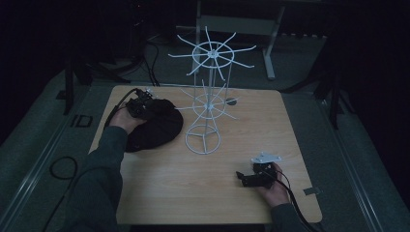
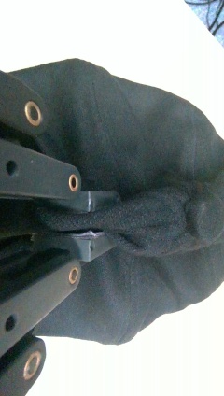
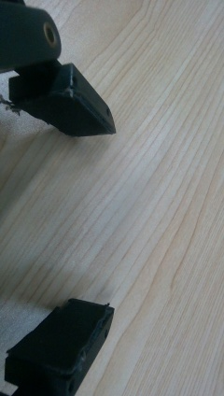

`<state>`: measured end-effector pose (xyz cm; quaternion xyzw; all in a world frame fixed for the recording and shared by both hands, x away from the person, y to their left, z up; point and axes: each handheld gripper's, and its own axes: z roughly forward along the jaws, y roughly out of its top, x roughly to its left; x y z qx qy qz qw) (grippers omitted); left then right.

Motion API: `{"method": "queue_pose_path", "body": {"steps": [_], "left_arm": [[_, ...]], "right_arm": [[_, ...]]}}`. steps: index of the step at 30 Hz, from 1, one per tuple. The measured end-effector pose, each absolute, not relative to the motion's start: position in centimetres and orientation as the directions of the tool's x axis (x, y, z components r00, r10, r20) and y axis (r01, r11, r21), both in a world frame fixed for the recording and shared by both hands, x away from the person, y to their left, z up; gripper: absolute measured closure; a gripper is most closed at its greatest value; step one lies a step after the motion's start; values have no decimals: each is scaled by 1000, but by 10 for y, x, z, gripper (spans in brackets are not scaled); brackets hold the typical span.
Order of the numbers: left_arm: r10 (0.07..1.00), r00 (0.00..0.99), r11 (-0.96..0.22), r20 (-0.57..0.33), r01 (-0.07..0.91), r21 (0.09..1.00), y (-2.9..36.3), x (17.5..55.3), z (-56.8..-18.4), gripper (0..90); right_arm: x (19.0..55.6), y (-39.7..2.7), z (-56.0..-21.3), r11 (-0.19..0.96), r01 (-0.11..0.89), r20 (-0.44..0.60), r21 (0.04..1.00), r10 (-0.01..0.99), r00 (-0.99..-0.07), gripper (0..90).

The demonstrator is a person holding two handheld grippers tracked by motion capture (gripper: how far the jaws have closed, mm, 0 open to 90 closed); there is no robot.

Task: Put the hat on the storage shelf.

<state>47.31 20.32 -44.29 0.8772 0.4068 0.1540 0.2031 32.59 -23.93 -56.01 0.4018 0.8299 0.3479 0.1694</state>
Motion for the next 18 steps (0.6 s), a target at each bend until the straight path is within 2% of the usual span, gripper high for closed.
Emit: {"method": "queue_pose_path", "body": {"steps": [18], "left_arm": [[799, 600, -441, -34, 625, 644, 237, 458, -405, 845]], "right_arm": [[326, -239, -560, 435, 548, -2, 714, 785, -620, 110]]}}
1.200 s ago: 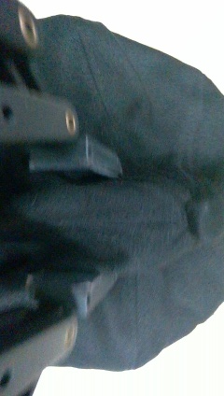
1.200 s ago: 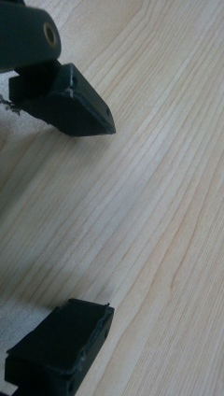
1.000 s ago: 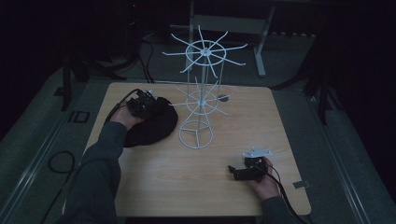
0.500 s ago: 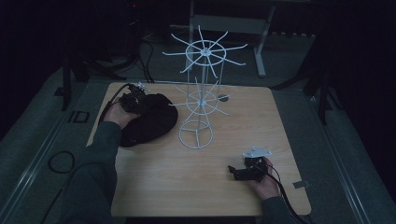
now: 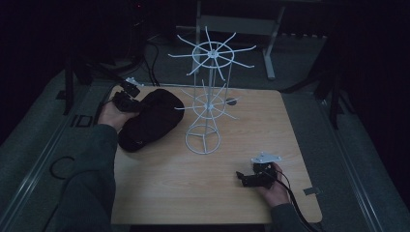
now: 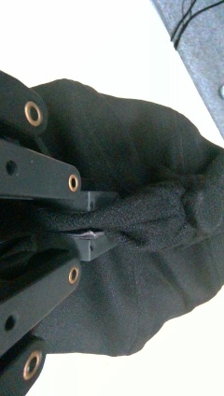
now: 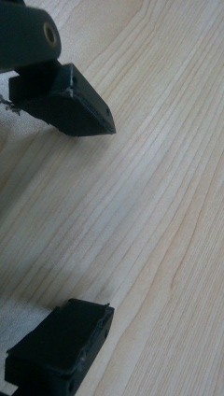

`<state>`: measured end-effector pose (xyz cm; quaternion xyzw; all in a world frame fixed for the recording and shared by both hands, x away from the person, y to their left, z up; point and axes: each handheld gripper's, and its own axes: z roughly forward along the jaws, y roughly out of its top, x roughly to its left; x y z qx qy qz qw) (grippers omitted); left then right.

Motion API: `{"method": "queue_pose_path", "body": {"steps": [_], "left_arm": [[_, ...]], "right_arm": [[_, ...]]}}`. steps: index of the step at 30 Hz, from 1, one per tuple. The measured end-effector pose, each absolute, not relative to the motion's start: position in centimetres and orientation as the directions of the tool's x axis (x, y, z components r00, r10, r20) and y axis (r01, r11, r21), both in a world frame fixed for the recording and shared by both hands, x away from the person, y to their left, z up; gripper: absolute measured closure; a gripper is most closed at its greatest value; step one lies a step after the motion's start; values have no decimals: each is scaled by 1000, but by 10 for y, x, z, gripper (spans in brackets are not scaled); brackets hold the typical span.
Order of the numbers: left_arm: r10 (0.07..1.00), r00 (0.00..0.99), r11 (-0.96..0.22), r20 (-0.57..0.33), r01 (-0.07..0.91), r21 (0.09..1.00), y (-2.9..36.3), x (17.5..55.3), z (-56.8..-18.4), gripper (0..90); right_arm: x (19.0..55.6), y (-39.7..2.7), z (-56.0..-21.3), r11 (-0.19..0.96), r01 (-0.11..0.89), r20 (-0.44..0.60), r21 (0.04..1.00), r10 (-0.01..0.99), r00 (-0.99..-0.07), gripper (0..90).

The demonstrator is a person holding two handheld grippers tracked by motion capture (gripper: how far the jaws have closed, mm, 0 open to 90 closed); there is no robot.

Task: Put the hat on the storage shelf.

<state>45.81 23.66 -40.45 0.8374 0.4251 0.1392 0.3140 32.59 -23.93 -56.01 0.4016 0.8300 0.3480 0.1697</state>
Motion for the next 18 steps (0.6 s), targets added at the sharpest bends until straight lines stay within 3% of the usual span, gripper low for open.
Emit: {"method": "queue_pose_path", "body": {"steps": [18], "left_arm": [[818, 569, -336, -87, 595, 730, 266, 442, -379, 844]], "right_arm": [[326, -239, -560, 435, 549, -2, 714, 785, -620, 110]]}}
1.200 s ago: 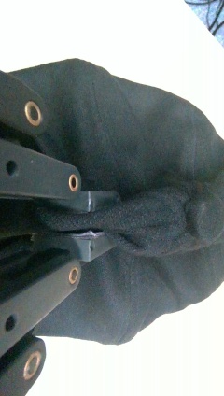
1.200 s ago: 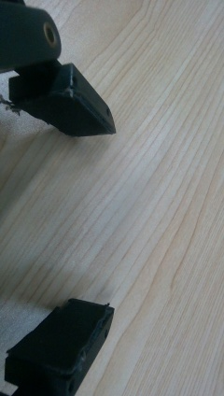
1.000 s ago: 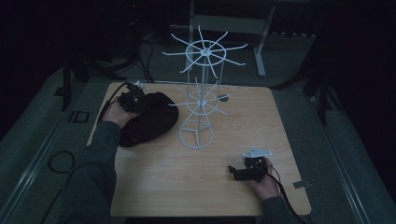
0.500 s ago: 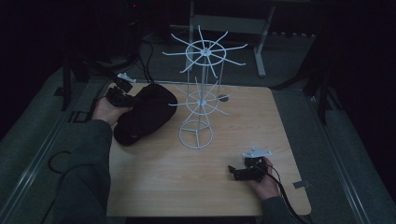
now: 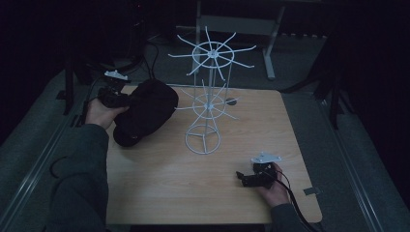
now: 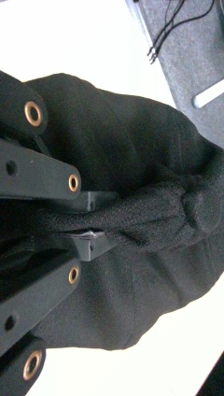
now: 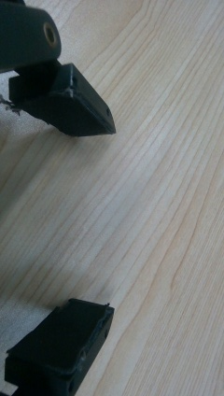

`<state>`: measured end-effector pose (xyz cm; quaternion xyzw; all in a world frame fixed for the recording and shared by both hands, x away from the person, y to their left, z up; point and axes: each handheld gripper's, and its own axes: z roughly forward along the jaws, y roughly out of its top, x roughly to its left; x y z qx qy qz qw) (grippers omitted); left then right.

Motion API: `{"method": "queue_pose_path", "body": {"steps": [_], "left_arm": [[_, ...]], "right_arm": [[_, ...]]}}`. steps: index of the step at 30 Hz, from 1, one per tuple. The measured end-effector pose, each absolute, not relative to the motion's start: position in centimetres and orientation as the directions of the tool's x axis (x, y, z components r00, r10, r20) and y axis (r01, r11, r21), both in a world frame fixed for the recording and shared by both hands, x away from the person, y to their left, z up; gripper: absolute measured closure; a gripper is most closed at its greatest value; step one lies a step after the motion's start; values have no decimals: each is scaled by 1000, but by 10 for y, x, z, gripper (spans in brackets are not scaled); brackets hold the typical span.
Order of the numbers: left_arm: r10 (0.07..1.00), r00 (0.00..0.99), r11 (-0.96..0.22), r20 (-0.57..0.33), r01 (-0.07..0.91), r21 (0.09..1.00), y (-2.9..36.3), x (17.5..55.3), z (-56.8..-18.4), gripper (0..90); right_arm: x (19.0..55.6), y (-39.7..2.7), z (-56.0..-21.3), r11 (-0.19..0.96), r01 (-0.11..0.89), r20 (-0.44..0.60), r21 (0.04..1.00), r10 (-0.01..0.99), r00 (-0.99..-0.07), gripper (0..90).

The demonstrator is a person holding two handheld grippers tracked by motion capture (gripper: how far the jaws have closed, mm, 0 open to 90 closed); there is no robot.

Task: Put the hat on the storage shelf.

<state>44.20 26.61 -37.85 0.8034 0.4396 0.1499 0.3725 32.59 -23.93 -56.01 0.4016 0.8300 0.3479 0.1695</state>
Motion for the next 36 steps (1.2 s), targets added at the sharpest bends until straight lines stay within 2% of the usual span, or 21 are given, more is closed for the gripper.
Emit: {"method": "queue_pose_path", "body": {"steps": [8, 16, 36], "left_arm": [[817, 566, -291, -109, 568, 770, 271, 435, -369, 844], [811, 560, -205, -171, 545, 813, 281, 428, -359, 844], [778, 598, -152, -194, 479, 865, 281, 418, -335, 845]], "right_arm": [[326, -239, -560, 435, 549, -2, 714, 785, -620, 110], [326, -239, -560, 435, 549, -2, 714, 785, -620, 110], [326, -239, -560, 436, 546, -4, 716, 784, -621, 110]]}}
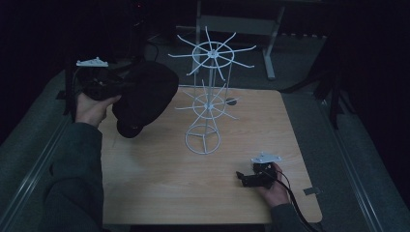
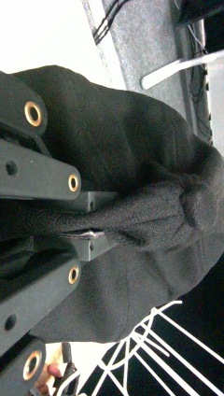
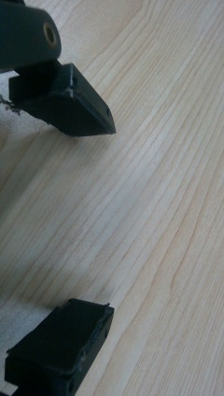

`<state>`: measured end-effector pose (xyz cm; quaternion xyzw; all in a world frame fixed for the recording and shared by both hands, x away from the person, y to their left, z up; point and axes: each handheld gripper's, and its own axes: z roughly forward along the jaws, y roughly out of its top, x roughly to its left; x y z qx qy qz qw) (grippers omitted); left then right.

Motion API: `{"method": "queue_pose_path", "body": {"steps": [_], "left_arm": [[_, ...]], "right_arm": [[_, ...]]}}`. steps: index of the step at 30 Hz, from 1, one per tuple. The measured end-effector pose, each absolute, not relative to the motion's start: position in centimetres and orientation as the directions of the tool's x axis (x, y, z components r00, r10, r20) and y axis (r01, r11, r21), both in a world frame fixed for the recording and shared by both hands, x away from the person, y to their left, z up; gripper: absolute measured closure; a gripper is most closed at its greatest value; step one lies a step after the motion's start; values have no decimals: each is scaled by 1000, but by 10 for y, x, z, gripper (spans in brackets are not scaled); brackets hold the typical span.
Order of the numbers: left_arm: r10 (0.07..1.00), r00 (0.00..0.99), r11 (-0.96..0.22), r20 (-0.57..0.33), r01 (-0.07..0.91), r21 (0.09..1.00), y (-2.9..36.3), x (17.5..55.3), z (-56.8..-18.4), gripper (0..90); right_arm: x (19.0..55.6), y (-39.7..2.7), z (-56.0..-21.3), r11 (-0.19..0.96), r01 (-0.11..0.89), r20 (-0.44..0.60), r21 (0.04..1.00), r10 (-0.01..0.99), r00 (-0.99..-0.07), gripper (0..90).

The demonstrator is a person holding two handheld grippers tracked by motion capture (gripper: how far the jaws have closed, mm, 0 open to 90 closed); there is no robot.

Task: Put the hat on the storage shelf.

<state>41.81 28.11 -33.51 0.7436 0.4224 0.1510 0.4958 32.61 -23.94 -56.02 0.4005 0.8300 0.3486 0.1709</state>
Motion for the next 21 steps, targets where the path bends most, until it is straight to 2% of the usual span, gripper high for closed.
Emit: {"method": "queue_pose_path", "body": {"steps": [21], "left_arm": [[781, 588, -84, -211, 433, 898, 293, 406, -323, 844]], "right_arm": [[326, -239, -560, 435, 548, -2, 715, 785, -620, 110]]}}
